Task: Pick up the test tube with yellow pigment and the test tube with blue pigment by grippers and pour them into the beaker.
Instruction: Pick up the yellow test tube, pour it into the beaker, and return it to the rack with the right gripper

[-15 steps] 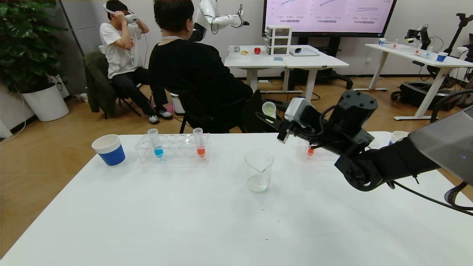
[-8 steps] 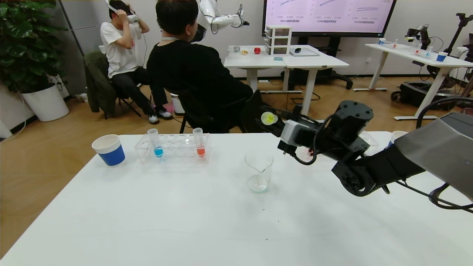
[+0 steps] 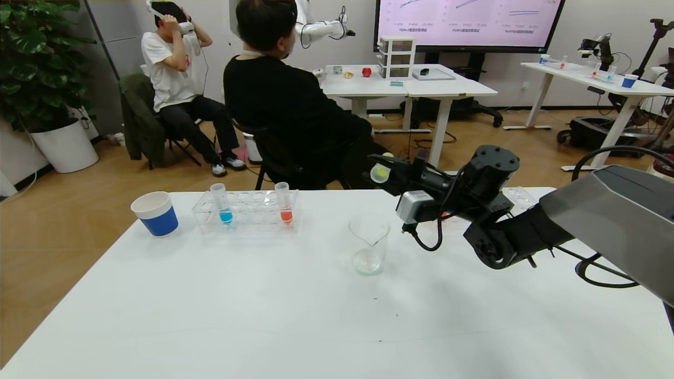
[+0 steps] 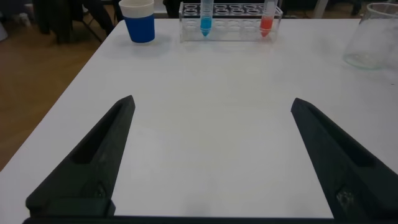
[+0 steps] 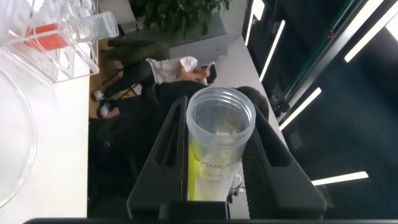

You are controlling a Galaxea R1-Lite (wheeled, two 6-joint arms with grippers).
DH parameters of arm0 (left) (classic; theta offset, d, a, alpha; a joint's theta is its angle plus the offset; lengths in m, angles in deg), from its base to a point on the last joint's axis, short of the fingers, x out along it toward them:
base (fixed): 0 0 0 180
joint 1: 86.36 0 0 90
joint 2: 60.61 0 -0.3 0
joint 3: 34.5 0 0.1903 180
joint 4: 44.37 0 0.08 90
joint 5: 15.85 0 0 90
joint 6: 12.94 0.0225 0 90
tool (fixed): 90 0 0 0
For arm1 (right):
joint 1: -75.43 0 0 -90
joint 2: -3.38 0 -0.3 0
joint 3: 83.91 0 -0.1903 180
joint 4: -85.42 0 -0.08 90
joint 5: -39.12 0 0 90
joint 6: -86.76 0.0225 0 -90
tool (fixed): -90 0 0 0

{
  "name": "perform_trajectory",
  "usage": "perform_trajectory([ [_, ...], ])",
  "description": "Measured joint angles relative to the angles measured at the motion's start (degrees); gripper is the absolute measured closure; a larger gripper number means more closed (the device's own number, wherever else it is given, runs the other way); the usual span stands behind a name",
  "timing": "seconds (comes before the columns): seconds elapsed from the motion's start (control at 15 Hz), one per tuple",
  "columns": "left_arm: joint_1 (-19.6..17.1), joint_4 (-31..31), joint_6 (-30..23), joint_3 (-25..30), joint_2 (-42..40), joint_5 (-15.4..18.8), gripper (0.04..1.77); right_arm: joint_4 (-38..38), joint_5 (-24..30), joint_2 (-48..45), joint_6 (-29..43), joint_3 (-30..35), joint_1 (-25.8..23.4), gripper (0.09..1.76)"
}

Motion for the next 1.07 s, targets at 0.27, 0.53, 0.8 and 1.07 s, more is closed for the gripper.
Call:
perform_trajectory([
  [0.27, 0.0, -0.02, 0.0, 0.0, 0.0, -0.02, 0.06, 1.02, 0.16, 2.26, -3.63, -2.32, 0.15, 1.34],
  [0.53, 0.0, -0.02, -0.02, 0.0, 0.0, 0.0, 0.06, 1.65, 0.39, 3.94, -6.97, -2.44, -0.02, 1.34],
  [0.8, 0.0, -0.02, -0.02, 0.0, 0.0, -0.02, 0.06, 1.76, 0.52, 4.63, -9.45, -2.55, -0.27, 1.34],
  [1.07, 0.0, -0.02, 0.0, 0.0, 0.0, 0.0, 0.06, 1.95, 0.9, 4.82, -13.14, -2.84, -0.44, 1.34],
])
